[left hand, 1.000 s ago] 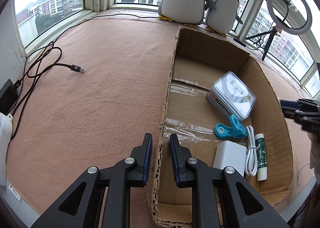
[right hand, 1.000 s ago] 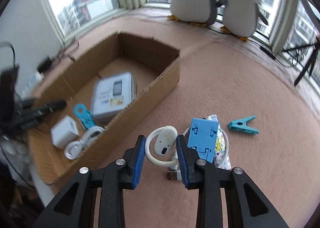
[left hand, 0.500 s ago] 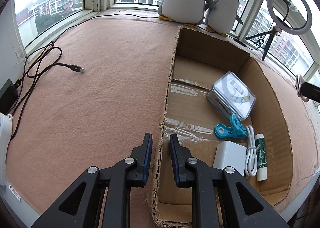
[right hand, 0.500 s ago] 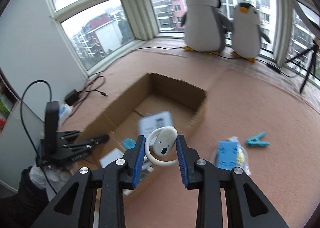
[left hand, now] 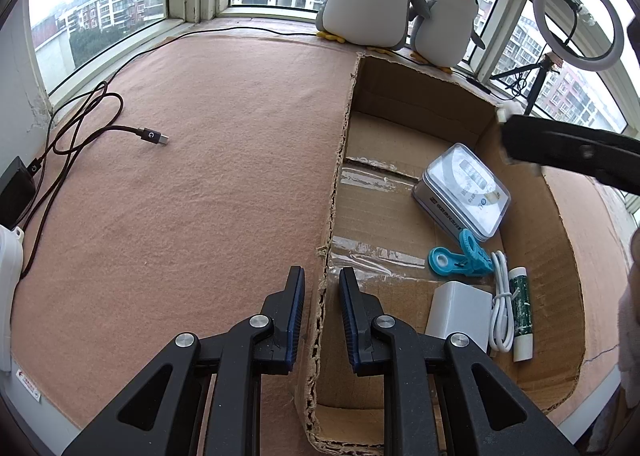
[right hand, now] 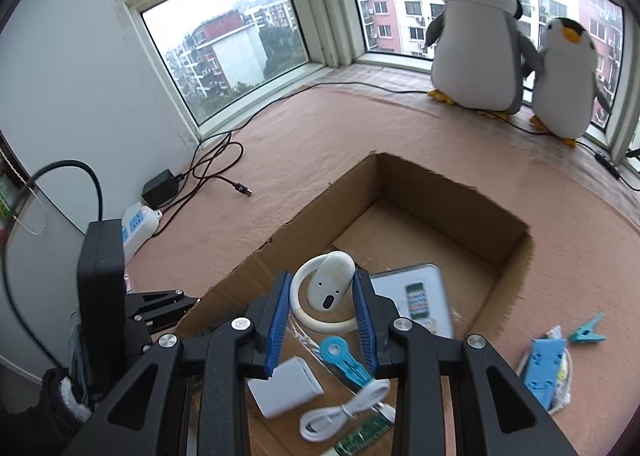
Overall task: Organize rigid objects
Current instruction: 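Carry the white earbud with the right tool into the box and release, then move the right tool to the teal clothespin and close on it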
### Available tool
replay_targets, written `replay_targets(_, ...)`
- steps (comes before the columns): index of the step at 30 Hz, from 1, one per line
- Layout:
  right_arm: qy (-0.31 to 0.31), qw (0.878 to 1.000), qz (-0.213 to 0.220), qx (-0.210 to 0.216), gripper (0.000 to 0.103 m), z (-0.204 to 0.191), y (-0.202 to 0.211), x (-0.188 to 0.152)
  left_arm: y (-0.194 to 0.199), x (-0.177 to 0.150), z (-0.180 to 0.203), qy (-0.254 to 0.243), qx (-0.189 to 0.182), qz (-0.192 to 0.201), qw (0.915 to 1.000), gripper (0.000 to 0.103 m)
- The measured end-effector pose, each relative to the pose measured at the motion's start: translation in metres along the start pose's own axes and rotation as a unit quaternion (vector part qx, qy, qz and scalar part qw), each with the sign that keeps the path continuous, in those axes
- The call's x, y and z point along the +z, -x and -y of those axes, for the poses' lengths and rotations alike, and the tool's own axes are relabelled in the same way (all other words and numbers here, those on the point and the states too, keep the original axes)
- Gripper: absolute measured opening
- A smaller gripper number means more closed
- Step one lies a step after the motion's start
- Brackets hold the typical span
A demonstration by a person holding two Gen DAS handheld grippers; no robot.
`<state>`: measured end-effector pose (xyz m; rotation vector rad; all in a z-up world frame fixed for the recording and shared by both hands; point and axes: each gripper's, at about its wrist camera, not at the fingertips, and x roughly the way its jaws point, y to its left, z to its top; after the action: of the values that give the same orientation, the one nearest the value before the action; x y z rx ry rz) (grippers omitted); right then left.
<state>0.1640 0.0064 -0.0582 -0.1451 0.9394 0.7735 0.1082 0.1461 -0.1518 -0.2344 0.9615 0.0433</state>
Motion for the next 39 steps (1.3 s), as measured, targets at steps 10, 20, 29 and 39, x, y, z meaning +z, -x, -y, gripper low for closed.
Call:
replay_targets(10, 0.007, 1.0, -0.019, -0.006, 0.029, -0.007, -0.024, 0.0, 0.0, 0.0, 0.001, 0.001, -0.001, 0.0, 1.0, 0.02)
replay_targets(20, 0.005, 1.0, -0.012, -0.014, 0.06, -0.009, -0.023, 0.0, 0.0, 0.001, 0.001, 0.001, -0.001, 0.0, 1.0, 0.02)
replay_targets(29, 0.007, 1.0, -0.009, -0.011, 0.06, -0.01, -0.02, -0.001, 0.0, 0.001, 0.002, 0.0, -0.001, 0.0, 1.0, 0.02)
replay_targets(39, -0.001, 1.0, 0.009, -0.021, 0.06, 0.0, 0.002, -0.005, 0.0, 0.001, 0.002, 0.0, -0.001, 0.0, 1.0, 0.02)
